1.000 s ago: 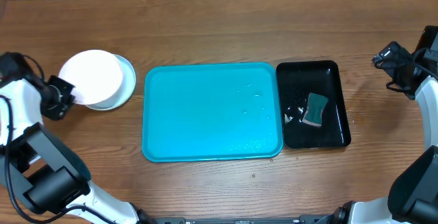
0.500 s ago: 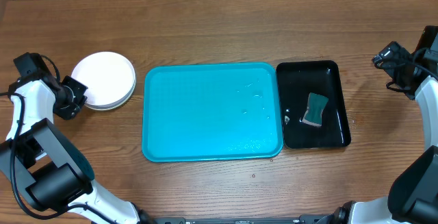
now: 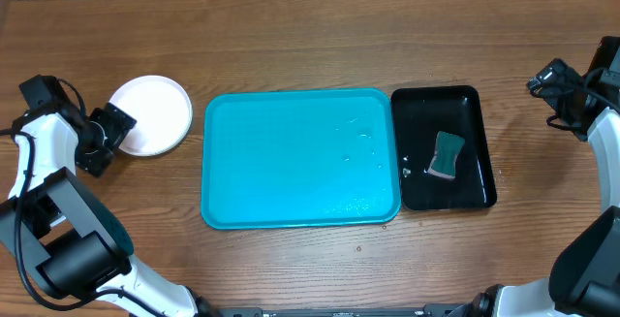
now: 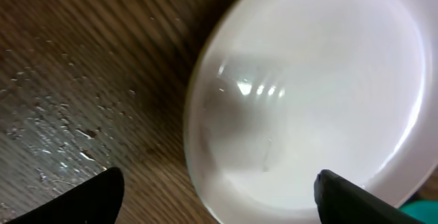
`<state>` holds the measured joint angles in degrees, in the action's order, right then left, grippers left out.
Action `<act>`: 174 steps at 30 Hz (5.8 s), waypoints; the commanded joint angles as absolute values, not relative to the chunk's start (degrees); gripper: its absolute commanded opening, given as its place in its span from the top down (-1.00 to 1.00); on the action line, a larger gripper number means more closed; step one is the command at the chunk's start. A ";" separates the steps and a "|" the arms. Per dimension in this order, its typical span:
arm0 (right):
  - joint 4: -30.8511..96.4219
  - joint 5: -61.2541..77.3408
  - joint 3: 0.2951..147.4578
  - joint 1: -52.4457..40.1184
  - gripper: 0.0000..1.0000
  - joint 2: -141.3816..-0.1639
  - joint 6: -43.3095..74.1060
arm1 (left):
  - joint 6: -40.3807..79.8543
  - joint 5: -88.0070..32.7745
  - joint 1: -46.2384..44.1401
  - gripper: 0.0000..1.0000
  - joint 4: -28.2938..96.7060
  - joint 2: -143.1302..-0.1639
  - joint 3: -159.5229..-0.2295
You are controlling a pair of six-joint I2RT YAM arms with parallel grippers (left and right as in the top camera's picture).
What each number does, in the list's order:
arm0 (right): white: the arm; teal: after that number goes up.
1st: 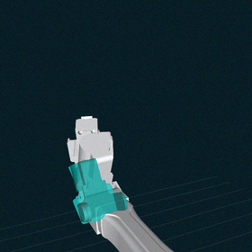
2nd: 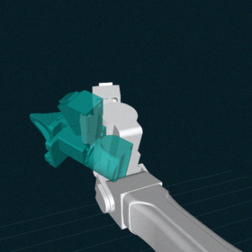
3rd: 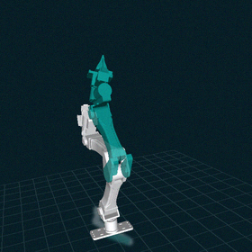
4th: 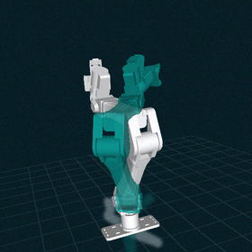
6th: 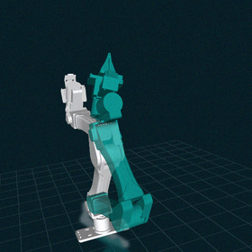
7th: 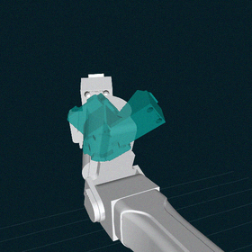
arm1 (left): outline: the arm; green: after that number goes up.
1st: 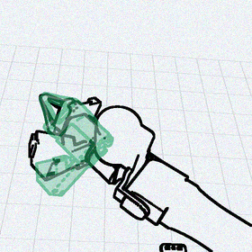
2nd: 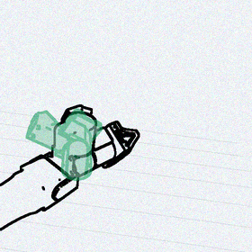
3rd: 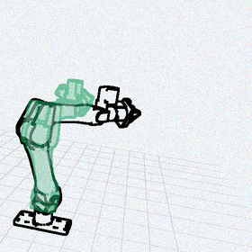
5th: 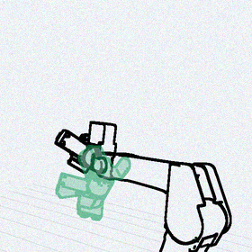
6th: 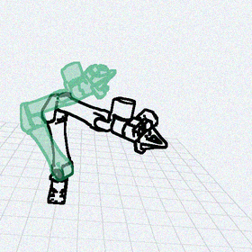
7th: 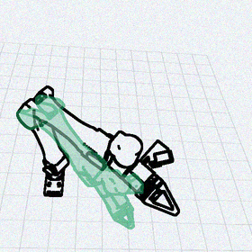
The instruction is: Clean dirty plates on tray and stack at the side
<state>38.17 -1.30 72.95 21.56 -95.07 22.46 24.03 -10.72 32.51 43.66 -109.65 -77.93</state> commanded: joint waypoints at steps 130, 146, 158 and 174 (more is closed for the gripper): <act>37.95 -1.26 73.08 21.45 -1.00 -93.71 22.74 | 23.62 -8.36 -25.15 -1.00 55.16 -107.13 -77.36; 38.02 -1.23 72.75 20.23 -1.00 -91.13 22.74 | 23.62 -8.36 -25.12 -1.00 55.16 -107.13 -77.36; 38.00 -1.21 72.75 5.34 -1.00 -71.92 22.74 | 23.62 -8.36 -25.12 -0.99 55.16 -107.13 -77.36; 27.07 -4.58 60.07 -9.82 -1.00 -33.32 19.40 | 23.62 -8.36 -25.06 -0.99 55.18 -107.13 -77.36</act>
